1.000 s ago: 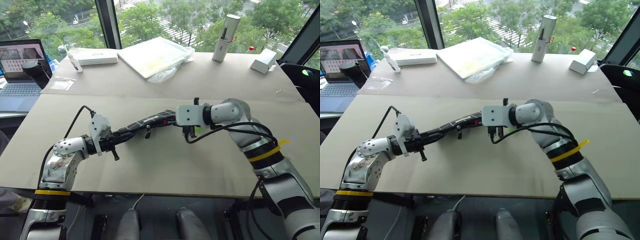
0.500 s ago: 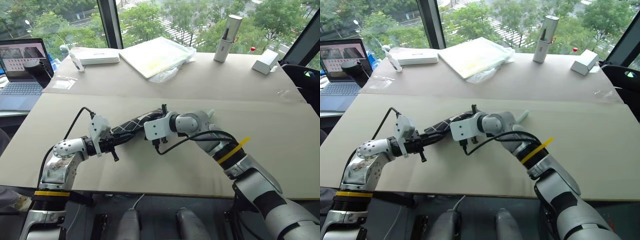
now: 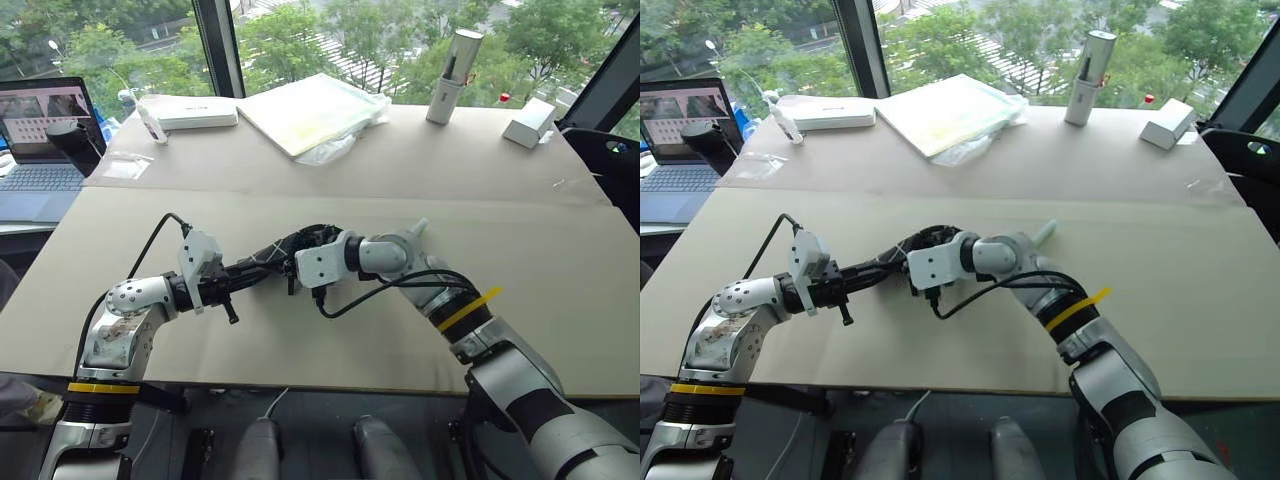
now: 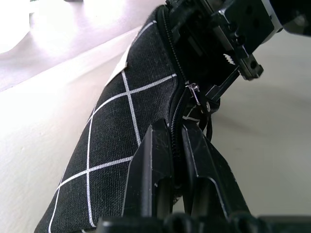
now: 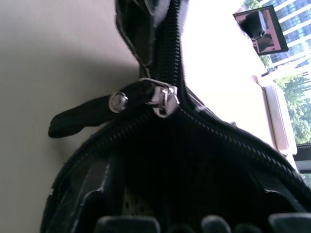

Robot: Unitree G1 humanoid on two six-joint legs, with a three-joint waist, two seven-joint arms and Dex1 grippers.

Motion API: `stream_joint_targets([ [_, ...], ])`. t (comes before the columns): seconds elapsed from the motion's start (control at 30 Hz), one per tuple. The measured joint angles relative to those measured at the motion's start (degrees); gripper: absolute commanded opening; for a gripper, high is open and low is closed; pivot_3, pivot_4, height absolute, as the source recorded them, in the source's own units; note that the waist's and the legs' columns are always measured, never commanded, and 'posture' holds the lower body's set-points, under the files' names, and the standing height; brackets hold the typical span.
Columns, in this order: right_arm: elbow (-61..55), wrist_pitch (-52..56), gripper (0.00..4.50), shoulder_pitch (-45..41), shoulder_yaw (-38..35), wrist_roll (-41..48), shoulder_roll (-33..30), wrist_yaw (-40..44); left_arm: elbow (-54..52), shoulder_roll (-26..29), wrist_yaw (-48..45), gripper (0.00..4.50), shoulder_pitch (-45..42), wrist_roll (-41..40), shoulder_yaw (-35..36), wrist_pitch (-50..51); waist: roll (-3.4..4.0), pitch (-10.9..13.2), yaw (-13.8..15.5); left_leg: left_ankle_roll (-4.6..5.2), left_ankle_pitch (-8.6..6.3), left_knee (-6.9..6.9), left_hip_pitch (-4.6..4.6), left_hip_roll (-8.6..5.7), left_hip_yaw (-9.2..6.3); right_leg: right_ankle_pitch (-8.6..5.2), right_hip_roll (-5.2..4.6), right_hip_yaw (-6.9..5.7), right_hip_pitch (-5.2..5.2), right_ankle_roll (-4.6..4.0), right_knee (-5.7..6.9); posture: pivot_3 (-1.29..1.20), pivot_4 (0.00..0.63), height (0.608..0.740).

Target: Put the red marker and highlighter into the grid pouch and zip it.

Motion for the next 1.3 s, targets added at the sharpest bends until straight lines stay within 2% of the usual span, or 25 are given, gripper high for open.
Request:
stream_joint_targets([
  [0.1,0.99,-0.05,3.13,-0.11,-4.32,3.61,-2.82,0.95,-0.01,-0.03,0.12,0.00,0.00,-0.05,-0.03,0.00,-0.01,0.00,0.01,0.00,0.00,0.00,0.00,0.00,0.01,0.00,0.00,0.00,0.00,0.00,-0.02,0.00,0.150,0.740],
  [0.2,-0.39,0.90,3.13,1.27,-9.67,13.31,-7.74,8.84,-0.09,-0.15,0.23,0.00,0.05,-0.08,-0.14,-0.03,-0.01,0.01,0.01,0.00,0.00,-0.01,0.00,0.01,0.00,0.00,0.00,0.00,0.03,0.00,-0.06,0.00,0.150,0.740],
  [0.33,-6.45,14.45,3.13,7.36,-16.23,27.94,-14.60,21.38,-0.28,-0.22,0.30,0.00,0.55,-0.09,-0.17,-0.09,-0.02,0.01,0.08,0.01,0.00,-0.01,0.01,0.00,-0.01,0.00,0.00,0.00,0.12,0.00,-0.11,0.00,0.150,0.740],
  [0.4,-5.42,20.76,3.13,8.36,-19.26,30.81,-17.09,22.25,-0.28,-0.15,0.34,0.00,1.24,-0.10,0.00,-0.09,-0.02,0.01,-0.12,0.01,0.00,0.01,0.06,-0.01,0.01,0.00,0.00,0.02,0.10,0.00,-0.08,0.00,0.150,0.740],
  [0.5,-1.46,25.84,3.13,5.20,-21.19,28.50,-16.47,13.70,-0.38,-0.23,0.46,0.00,1.47,-0.09,-0.10,-0.12,-0.02,0.01,-1.02,0.01,0.00,-0.02,0.15,0.01,0.00,-0.01,0.06,0.05,0.06,-0.04,0.03,0.00,0.150,0.740],
  [0.67,1.75,40.51,3.13,1.51,-25.34,25.77,-10.27,-5.58,-0.50,-0.42,0.90,0.00,1.74,-0.10,-0.12,-0.22,-0.03,0.01,-1.48,0.01,0.00,-0.11,0.09,0.02,-0.02,-0.05,0.05,0.05,0.05,-0.07,-0.02,0.00,0.150,0.740],
  [0.83,-6.38,55.17,3.13,7.76,-30.40,27.14,-4.13,-18.02,-0.78,-0.63,1.36,0.00,2.86,-0.19,-0.11,-0.29,-0.03,0.01,-0.90,0.01,0.00,-0.11,-0.05,-0.04,-0.01,-0.06,-0.04,0.04,-0.01,-0.04,-0.06,0.00,0.150,0.740],
  [0.97,-19.18,69.10,3.13,10.37,-36.22,28.33,1.25,-28.73,-1.21,-0.76,1.61,0.00,3.60,-0.47,-0.07,-0.29,-0.02,0.01,-0.89,0.01,0.00,-0.10,-0.04,-0.02,-0.02,-0.06,0.00,0.04,-0.07,-0.04,0.03,0.00,0.150,0.740],
  [1.13,-31.00,80.62,3.13,10.87,-37.84,28.88,7.93,-36.46,-1.35,-1.13,1.72,0.00,3.85,-0.56,-0.13,-0.29,-0.02,0.01,-1.25,0.01,0.00,-0.11,-0.05,-0.01,-0.02,-0.06,0.01,0.04,-0.11,-0.04,0.03,0.00,0.150,0.740],
  [1.3,-34.42,85.15,3.13,10.91,-36.00,28.80,12.35,-39.99,-1.33,-1.50,1.69,0.00,3.46,-0.55,-0.26,-0.29,-0.02,0.01,-1.24,0.01,0.00,-0.11,-0.06,-0.02,-0.02,-0.06,-0.01,0.03,-0.10,-0.03,0.01,0.00,0.150,0.740],
])
